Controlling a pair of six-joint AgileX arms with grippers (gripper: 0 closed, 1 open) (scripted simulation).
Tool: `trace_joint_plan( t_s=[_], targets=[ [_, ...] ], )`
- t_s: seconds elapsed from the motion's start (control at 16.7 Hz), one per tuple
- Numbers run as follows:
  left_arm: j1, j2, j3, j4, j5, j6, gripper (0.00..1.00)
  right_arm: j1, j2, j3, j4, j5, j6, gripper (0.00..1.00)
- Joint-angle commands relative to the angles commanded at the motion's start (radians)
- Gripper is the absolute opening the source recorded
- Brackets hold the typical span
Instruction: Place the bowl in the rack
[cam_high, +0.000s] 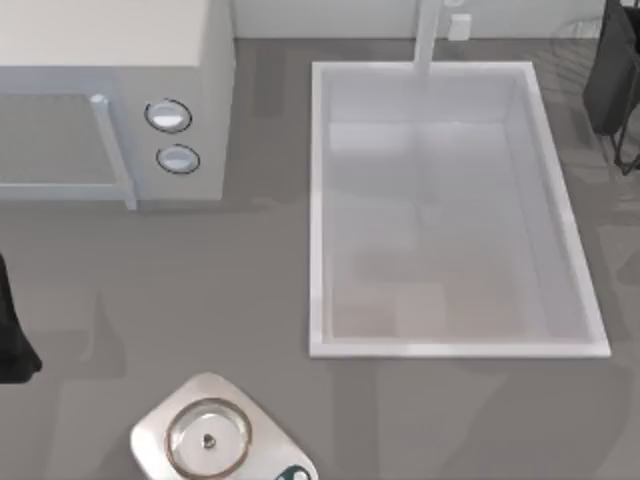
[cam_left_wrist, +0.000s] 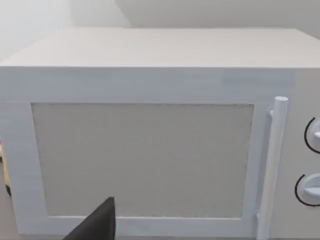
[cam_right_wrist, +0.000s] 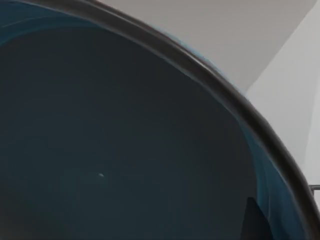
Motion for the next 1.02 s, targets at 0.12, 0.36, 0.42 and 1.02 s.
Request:
trace_joint_plan(
  t_s=[0.12,0.36,0.42,1.02],
  targets=[
    [0.0,0.0,0.0,0.0,0.0,0.0,1.0,0.0,0.0,0.0,0.0,0.0,0.0,0.0],
    [0.0,0.0,0.0,0.0,0.0,0.0,1.0,0.0,0.0,0.0,0.0,0.0,0.0,0.3],
    [0.0,0.0,0.0,0.0,0.0,0.0,1.0,0.0,0.0,0.0,0.0,0.0,0.0,0.38],
    [0.0,0.0,0.0,0.0,0.0,0.0,1.0,0.0,0.0,0.0,0.0,0.0,0.0,1.0]
  ],
)
